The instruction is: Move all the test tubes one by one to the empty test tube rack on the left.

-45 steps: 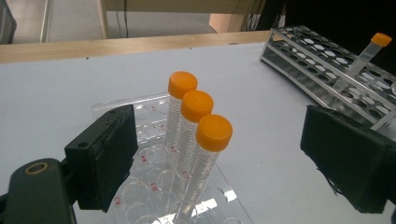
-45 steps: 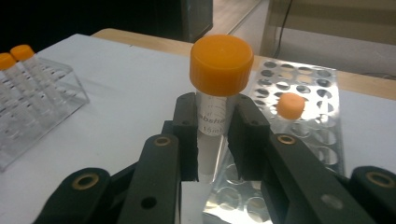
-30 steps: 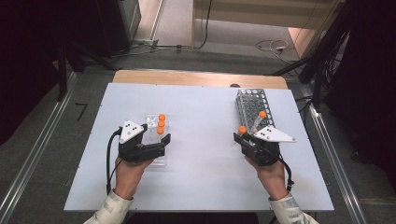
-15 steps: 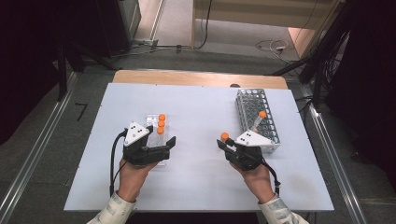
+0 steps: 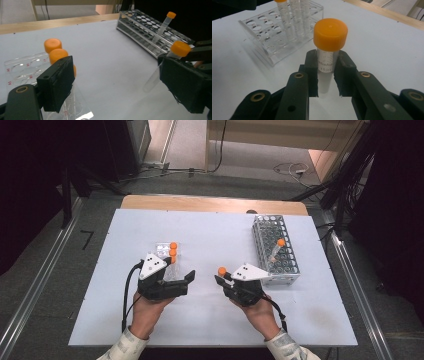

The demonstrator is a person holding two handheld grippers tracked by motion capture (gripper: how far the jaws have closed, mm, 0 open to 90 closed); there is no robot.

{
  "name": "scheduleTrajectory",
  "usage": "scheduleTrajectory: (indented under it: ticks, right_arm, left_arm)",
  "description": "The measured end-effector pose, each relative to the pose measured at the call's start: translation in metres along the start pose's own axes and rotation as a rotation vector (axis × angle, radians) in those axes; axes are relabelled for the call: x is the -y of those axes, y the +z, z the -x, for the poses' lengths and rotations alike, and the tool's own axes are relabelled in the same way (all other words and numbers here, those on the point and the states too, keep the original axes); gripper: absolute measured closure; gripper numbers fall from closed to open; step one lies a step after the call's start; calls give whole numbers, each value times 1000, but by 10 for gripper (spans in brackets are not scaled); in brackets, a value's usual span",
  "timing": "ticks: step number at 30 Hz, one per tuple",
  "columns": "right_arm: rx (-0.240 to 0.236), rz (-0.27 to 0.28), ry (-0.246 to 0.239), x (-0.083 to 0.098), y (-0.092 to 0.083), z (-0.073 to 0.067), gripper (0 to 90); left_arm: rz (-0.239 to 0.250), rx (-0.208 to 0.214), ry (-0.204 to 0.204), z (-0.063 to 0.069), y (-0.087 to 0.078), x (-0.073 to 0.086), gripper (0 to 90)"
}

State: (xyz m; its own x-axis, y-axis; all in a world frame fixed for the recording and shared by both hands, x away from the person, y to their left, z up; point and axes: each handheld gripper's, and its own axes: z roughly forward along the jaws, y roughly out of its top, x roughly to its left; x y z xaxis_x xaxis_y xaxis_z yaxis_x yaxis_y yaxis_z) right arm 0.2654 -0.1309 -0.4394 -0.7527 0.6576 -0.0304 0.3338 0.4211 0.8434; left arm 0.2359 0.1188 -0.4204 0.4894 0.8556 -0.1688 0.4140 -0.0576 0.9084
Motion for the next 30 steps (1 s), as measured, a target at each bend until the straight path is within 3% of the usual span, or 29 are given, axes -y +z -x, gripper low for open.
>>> scheduleTrajectory:
  ticks: [7,13,21,30]
  right_arm:
    - [-32,-10,-15,-3,11,-12,717]
    - [-64,-13,-23,-7,17,-23,717]
    - [-100,-7,-50,-11,23,-38,717]
    - [-108,0,-42,-12,23,-39,717]
  left_arm:
    - [-5,56,27,14,2,1,159]
    - [-22,81,57,22,5,3,207]
    - [-24,107,79,26,5,4,362]
    - [-32,121,103,29,7,7,547]
